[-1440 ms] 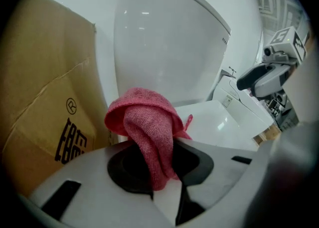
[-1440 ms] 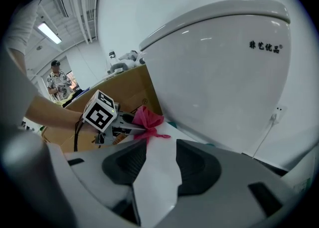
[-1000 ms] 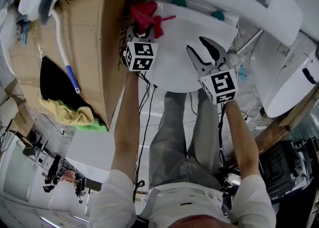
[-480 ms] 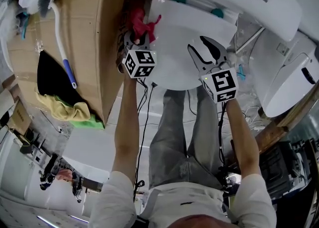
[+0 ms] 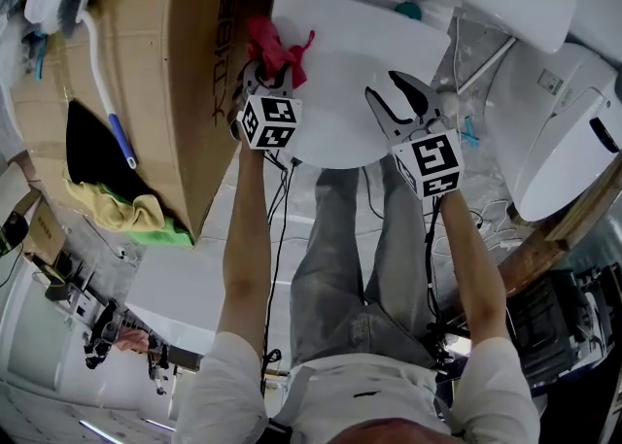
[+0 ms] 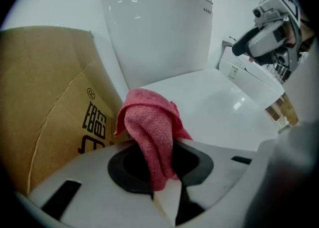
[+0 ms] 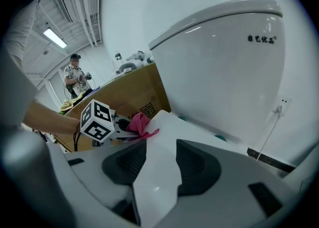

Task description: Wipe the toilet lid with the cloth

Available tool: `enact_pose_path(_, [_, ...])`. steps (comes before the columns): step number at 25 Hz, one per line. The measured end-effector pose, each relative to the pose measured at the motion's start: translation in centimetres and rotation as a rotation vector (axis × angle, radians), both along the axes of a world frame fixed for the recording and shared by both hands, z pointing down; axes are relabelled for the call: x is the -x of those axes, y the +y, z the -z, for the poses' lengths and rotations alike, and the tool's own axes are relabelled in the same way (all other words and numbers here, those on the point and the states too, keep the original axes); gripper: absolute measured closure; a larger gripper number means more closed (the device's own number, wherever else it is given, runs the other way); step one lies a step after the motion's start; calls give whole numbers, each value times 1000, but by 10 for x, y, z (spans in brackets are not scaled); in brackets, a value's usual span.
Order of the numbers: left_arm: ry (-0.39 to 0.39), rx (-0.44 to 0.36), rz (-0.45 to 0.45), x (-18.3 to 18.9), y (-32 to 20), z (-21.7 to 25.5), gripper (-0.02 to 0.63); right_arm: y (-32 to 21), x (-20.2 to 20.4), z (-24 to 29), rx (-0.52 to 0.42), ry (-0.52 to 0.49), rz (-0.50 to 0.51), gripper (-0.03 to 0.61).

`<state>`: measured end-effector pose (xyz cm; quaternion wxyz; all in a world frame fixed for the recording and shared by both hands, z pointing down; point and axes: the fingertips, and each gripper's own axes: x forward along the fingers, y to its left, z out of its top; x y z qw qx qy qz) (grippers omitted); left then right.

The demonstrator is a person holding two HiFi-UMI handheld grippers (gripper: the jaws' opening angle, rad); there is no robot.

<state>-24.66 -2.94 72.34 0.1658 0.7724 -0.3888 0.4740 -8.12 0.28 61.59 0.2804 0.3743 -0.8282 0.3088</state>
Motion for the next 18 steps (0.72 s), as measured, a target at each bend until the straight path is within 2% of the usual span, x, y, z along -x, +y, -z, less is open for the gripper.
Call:
enact_pose_path(6, [9, 8, -11, -22, 14, 0, 506, 10, -21, -2, 9, -9, -13, 380])
enact_pose_path(18, [50, 33, -40, -95, 47, 0, 505, 28, -74, -5, 20, -15, -33, 380])
